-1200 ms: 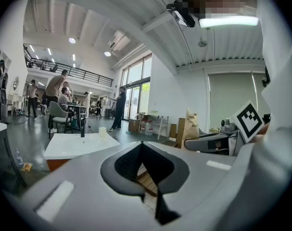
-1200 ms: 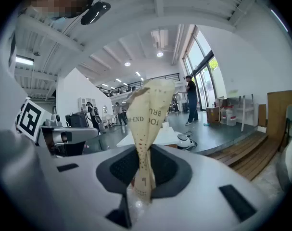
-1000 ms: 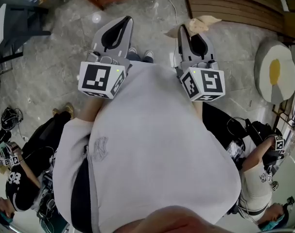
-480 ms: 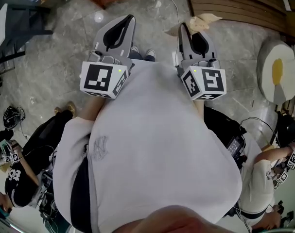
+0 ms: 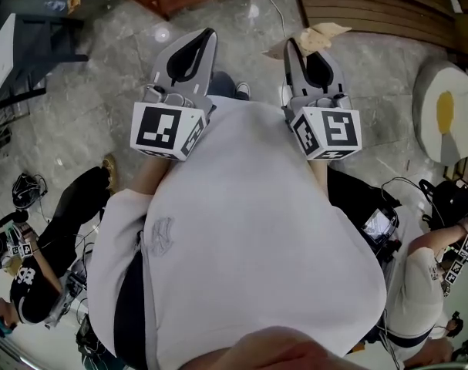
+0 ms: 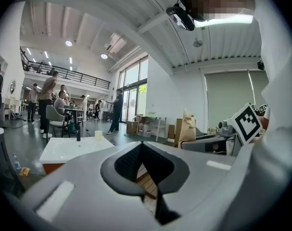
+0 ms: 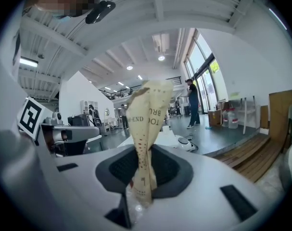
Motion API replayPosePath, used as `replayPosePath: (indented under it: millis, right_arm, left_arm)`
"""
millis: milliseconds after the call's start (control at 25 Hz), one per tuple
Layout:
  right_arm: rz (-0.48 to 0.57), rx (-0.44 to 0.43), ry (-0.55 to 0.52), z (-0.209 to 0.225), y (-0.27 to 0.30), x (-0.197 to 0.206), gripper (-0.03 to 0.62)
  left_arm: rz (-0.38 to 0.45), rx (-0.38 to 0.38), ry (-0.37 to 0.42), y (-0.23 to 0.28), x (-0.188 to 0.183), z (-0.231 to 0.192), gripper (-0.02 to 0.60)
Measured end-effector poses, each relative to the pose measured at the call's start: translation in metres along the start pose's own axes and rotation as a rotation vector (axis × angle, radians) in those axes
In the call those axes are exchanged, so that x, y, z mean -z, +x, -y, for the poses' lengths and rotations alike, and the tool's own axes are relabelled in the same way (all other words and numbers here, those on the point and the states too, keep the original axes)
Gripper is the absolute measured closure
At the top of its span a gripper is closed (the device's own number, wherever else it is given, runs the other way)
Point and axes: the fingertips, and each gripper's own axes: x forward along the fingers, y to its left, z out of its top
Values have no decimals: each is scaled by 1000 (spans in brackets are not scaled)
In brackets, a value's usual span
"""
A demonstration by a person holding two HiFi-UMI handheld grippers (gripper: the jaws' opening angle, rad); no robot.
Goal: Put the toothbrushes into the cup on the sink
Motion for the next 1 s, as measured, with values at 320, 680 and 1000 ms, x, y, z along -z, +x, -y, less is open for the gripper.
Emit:
replayPosePath:
  millis: [320,680,1000]
  right_arm:
    - [-24,31,6,8,8,3,533]
    - [-51,46,8,20,53,-1,533]
    - [-33,60,-6,33,132,-42,533]
  left_arm:
    - [-10,7,-17,7,1,-12,597]
    - [-30,8,-48,38,8,-51,597]
    - [-26,-1,-77,83,-14,-125,597]
